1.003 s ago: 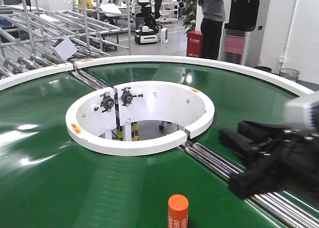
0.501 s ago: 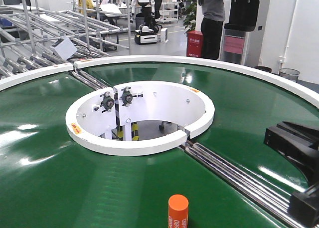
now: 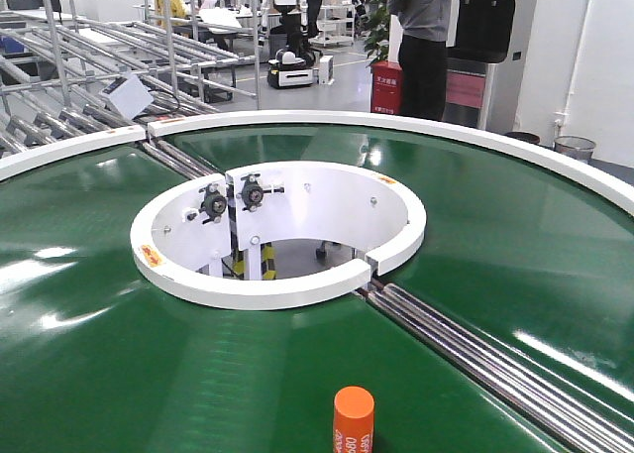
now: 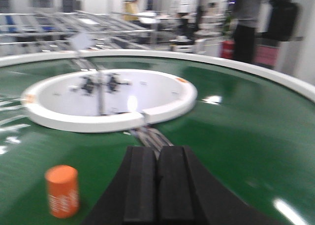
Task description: Grab orange capacitor from left shelf to right conveyor
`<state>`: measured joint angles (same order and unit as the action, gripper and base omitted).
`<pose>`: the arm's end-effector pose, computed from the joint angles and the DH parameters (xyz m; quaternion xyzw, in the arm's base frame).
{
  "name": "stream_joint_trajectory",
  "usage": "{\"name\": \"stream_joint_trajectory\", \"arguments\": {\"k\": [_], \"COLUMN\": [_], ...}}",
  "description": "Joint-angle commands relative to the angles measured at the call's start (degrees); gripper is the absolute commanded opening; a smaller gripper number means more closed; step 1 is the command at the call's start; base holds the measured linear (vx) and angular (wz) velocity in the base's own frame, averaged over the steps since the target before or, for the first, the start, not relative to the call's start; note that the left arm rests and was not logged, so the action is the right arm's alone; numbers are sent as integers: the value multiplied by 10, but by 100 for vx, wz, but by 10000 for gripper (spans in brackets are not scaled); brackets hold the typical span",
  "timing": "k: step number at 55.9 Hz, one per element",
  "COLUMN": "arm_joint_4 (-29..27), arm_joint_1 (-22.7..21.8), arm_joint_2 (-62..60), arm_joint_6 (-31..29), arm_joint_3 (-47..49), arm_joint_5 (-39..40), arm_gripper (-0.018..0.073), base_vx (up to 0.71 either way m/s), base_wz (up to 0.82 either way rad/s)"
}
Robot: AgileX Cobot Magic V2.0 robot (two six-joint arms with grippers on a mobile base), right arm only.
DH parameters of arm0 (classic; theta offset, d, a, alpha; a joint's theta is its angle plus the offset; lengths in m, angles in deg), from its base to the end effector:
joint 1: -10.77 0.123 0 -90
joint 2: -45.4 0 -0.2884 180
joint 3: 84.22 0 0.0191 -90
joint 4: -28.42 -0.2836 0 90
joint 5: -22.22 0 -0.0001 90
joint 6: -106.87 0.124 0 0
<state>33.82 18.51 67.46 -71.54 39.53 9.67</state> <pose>0.1297 0.0151 0.3056 -0.0637 0.7092 0.0176 0.7019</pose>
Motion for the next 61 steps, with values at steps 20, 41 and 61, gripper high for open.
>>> {"name": "stream_joint_trajectory", "arguments": {"k": [20,41,61], "arm_joint_4": [-3,-3,-3], "arm_joint_1": [-64,-64,-64], "arm_joint_2": [-158,-158,-158], "arm_joint_6": [2,2,2], "arm_joint_3": [-230,-233,-233], "arm_joint_5": [7,-4,-4], "arm_gripper": [-10,-10,-10], "base_vx": [0,0,0], "base_wz": [0,0,0]}}
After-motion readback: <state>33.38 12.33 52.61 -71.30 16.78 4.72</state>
